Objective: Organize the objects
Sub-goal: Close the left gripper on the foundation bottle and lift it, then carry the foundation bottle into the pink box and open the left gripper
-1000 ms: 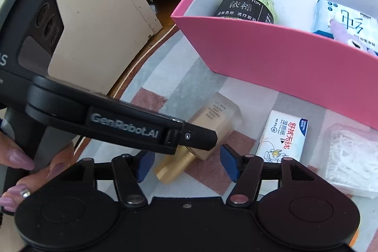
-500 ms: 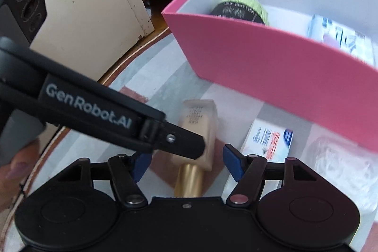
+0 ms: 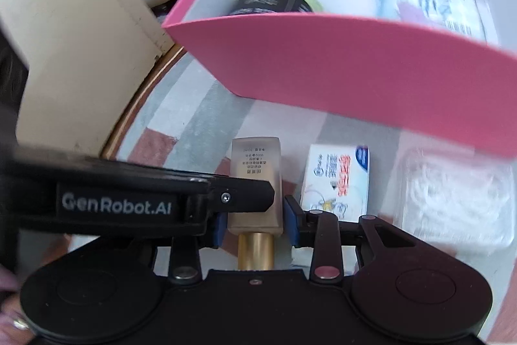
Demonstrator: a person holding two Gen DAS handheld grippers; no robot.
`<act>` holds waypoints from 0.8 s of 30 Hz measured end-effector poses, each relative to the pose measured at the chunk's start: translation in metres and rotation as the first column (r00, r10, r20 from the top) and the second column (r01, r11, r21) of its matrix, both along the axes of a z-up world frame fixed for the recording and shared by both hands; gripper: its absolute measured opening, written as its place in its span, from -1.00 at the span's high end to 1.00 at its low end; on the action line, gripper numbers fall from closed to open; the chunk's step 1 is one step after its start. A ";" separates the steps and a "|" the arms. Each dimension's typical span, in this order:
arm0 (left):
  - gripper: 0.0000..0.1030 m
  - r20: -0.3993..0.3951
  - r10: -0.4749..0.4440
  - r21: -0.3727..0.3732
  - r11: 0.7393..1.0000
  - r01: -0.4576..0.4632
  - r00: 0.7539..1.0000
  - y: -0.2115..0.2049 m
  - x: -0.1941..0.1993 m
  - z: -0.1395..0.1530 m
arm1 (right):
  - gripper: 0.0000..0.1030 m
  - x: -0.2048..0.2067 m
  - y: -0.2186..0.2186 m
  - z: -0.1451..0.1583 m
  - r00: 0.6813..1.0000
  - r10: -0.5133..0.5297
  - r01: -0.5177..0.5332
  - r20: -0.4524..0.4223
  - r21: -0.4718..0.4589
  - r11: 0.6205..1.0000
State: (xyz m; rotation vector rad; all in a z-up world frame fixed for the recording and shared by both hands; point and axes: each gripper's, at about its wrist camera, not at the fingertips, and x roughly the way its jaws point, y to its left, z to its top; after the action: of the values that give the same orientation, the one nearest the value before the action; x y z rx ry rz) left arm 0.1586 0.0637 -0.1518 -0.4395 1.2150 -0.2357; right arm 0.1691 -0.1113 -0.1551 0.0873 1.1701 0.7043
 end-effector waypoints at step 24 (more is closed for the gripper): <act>0.25 0.064 -0.118 0.065 0.991 0.114 0.991 -0.031 -0.042 0.129 | 0.21 -0.045 -0.029 0.083 0.994 0.022 -0.009 -0.103 0.122 0.993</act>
State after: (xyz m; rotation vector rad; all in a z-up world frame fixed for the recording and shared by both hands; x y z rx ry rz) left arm 0.1170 0.0328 -0.0225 -0.3059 1.1797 -0.3104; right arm 0.1236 -0.1401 -0.0716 0.2191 1.2281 0.7923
